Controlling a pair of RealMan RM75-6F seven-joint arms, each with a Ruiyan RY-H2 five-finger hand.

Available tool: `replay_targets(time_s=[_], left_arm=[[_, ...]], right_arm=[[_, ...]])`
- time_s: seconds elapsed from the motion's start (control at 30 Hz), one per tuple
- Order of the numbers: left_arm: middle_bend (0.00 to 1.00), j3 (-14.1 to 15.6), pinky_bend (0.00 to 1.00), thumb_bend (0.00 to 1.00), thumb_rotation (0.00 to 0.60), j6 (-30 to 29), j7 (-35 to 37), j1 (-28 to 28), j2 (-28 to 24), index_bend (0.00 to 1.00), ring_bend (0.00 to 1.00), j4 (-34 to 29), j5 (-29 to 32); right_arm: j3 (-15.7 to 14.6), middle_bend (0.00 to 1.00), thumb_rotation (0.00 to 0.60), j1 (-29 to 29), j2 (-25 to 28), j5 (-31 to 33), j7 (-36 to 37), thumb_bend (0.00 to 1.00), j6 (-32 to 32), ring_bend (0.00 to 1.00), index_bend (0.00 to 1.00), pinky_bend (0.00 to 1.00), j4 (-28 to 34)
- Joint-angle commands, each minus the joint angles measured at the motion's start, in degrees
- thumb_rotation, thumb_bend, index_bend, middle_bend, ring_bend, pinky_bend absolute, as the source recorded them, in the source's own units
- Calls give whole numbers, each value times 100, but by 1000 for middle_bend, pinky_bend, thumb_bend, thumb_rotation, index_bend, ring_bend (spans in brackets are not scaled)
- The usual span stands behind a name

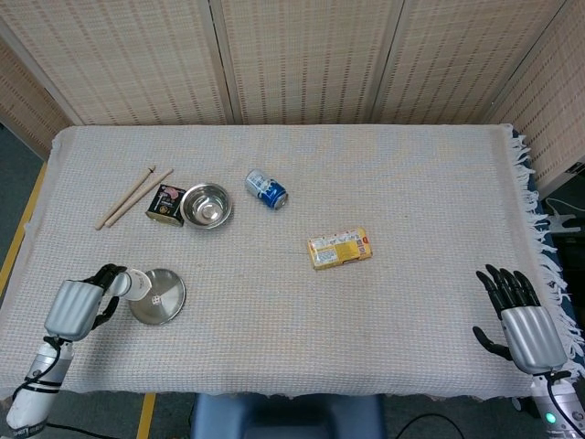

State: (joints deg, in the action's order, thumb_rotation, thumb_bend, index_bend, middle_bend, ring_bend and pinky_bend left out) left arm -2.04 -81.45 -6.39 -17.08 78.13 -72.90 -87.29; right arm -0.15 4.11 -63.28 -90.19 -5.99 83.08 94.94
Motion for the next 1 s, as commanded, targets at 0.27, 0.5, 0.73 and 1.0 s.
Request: replay_targets(time_s=[0.27, 0.5, 0.73, 1.0], left_arm=[[694, -161, 843, 686, 600, 868, 364, -166, 168, 568, 645, 694, 553], [603, -159, 836, 673, 600, 1125, 292, -227, 245, 477, 643, 838, 667], [522, -165, 833, 629, 600, 1385, 184, -258, 203, 402, 642, 800, 830], [341, -207, 834, 517, 600, 1551, 98, -263, 109, 114, 634, 633, 1016]], right_arm=[[-22, 0, 557, -40, -6, -56, -46, 173, 77, 0, 0, 0, 37], [-19, 0, 556, -28, -8, -36, -36, 173, 41, 0, 0, 0, 23], [-21, 0, 558, -38, 3, -53, -21, 173, 64, 0, 0, 0, 28], [-32, 0, 556, -37, -3, -64, -41, 173, 52, 0, 0, 0, 36]])
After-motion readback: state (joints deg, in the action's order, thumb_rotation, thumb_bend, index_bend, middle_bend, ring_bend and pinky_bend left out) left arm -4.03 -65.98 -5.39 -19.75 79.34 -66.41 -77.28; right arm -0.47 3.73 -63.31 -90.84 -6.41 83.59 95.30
